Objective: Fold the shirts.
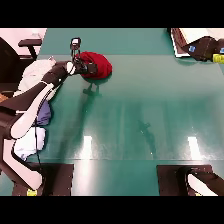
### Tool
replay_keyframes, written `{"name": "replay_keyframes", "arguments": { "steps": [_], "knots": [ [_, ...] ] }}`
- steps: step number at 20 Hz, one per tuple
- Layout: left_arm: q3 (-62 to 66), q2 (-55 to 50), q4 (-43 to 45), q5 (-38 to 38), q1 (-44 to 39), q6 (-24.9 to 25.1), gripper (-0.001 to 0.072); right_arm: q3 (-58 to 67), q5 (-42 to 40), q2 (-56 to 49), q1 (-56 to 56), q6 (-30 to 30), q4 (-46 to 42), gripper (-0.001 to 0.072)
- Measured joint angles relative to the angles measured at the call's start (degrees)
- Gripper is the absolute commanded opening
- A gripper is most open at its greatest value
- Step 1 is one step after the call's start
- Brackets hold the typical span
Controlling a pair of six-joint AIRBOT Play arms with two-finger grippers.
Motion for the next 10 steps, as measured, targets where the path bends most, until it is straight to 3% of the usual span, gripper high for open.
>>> {"name": "replay_keyframes", "arguments": {
  "steps": [2, 3, 4, 10],
  "knots": [
    [0.0, -0.8, -1.0, 1.5, 0.1, 0.0, 0.0361, 0.0, 0.0, -0.1, 0.0, 0.0, 0.0, 0.0014],
    [0.2, -1.1, -1.4, 1.9, 0.1, 0.0, 0.0269, 0.0, 0.0, -0.1, 0.0, 0.0, 0.0, 0.0013],
    [0.4, -1.3, -1.7, 2.1, 0.1, 0.0, 0.0044, 0.0, 0.0, -0.1, 0.0, 0.0, 0.0, 0.0014],
    [8.5, 2.2, -0.4, -2.2, 1.0, 0.7, 0.0029, 0.0, -0.1, 0.5, 0.0, 0.0, 0.1, 0.0014]
  ]
}}
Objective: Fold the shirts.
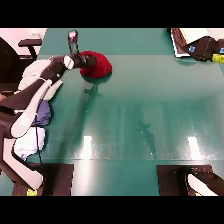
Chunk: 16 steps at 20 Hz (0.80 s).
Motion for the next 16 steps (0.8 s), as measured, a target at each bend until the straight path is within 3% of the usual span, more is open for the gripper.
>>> {"name": "replay_keyframes", "arguments": {
  "steps": [5, 9, 14, 15, 16],
  "knots": [
    [8.3, 14.4, 3.6, -5.8, 0.5, 7.1, 0.0029, 0.0, -5.4, 4.7, 0.0, 0.0, 0.0, 0.0014],
    [10.4, 26.2, 4.9, -17.4, -1.2, 11.7, 0.0029, 0.0, -9.5, 8.8, 0.0, 0.0, 0.0, 0.0014],
    [6.9, 30.9, 5.3, -34.9, -9.2, 13.7, 0.0031, 0.0, -9.9, 11.1, 0.0, 0.0, 0.0, 0.0013],
    [4.5, 31.1, 5.2, -36.2, -11.2, 13.9, 0.0060, 0.0, -9.1, 11.3, 0.0, 0.0, 0.0, 0.0014],
    [1.4, 31.4, 4.6, -36.9, -13.3, 14.0, 0.0327, 0.0, -8.4, 11.4, 0.0, 0.0, 0.0, 0.0013]
  ]
}}
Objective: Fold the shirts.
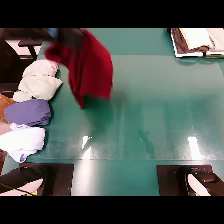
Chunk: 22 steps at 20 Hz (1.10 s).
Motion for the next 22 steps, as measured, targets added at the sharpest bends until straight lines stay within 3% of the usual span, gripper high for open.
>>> {"name": "replay_keyframes", "arguments": {
  "steps": [1, 2, 6, 14, 22],
  "knots": [
    [-3.5, 0.1, -0.9, 0.0, -1.9, 0.1, 0.0585, 0.0, 0.7, 0.1, 0.0, 0.0, 0.0, 0.0013],
    [-6.6, 0.2, -1.6, 0.4, -3.5, 0.1, 0.0552, 0.0, 1.4, 0.2, 0.0, 0.0, 0.0, 0.0013],
    [-13.8, 1.2, -1.3, 2.1, -3.5, -2.3, 0.0553, 0.0, 3.3, 0.3, 0.0, 0.0, 0.0, 0.0014],
    [-29.0, 3.9, 0.3, -3.3, 15.6, -9.6, 0.0552, 0.0, 4.2, 0.3, 0.0, 0.0, 0.0, 0.0013],
    [-51.9, 4.1, -6.4, 4.0, 20.5, -10.8, 0.0553, 0.0, 4.3, 0.1, 0.0, 0.0, 0.0, 0.0013]
  ]
}}
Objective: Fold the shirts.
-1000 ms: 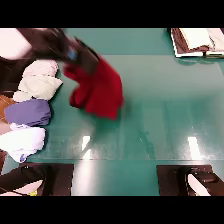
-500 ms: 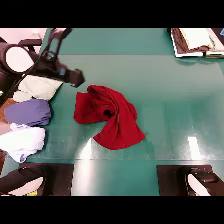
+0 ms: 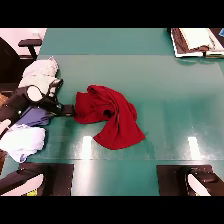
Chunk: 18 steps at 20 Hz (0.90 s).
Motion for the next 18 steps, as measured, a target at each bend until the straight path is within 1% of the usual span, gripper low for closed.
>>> {"name": "replay_keyframes", "arguments": {
  "steps": [3, 5, 6, 7, 8, 9, 11, 13, 15, 16, 18],
  "knots": [
    [-4.8, 0.0, -4.3, 4.0, 0.2, 0.1, 0.0552, 0.0, 0.2, -0.1, 0.0, 0.0, 0.0, 0.0014],
    [-6.9, 0.0, -9.2, 7.0, 0.3, 1.6, 0.0551, 0.0, 0.3, -0.1, 0.0, 0.0, 0.0, 0.0014],
    [-7.6, 0.0, -11.6, 8.2, 0.3, 2.8, 0.0501, 0.0, 0.3, -0.1, 0.0, 0.0, 0.0, 0.0013],
    [-8.3, -0.1, -13.8, 9.6, 0.3, 4.2, 0.0290, 0.0, 0.4, -0.1, 0.0, 0.0, 0.0, 0.0013],
    [-8.7, -0.2, -15.5, 10.5, 0.3, 5.2, 0.0097, 0.0, 0.5, -0.1, 0.0, 0.0, 0.0, 0.0014],
    [-8.8, -0.2, -17.2, 11.3, 0.3, 6.1, 0.0030, -0.1, 1.0, -0.1, 0.0, 0.0, 0.0, 0.0013],
    [-8.1, -0.2, -19.0, 12.8, 0.3, 7.1, 0.0031, -0.9, 2.8, -0.1, 0.0, 0.0, 0.0, 0.0014],
    [-5.6, -0.1, -18.8, 13.4, 0.3, 7.7, 0.0030, -4.0, 6.5, -0.1, 0.0, 1.0, -0.3, 0.0014],
    [-1.7, 0.0, -16.1, 12.8, 0.3, 8.1, 0.0030, -9.9, 11.0, -0.1, 0.0, 2.9, -0.6, 0.0014],
    [0.3, 0.0, -14.5, 12.3, 0.4, 8.1, 0.0030, -13.7, 12.5, -0.1, 0.0, 3.8, -0.7, 0.0031],
    [4.3, 0.0, -11.2, 11.5, 0.4, 8.3, 0.0030, -23.1, 13.9, -0.1, 0.0, 5.3, -1.5, 0.0528]
  ]
}}
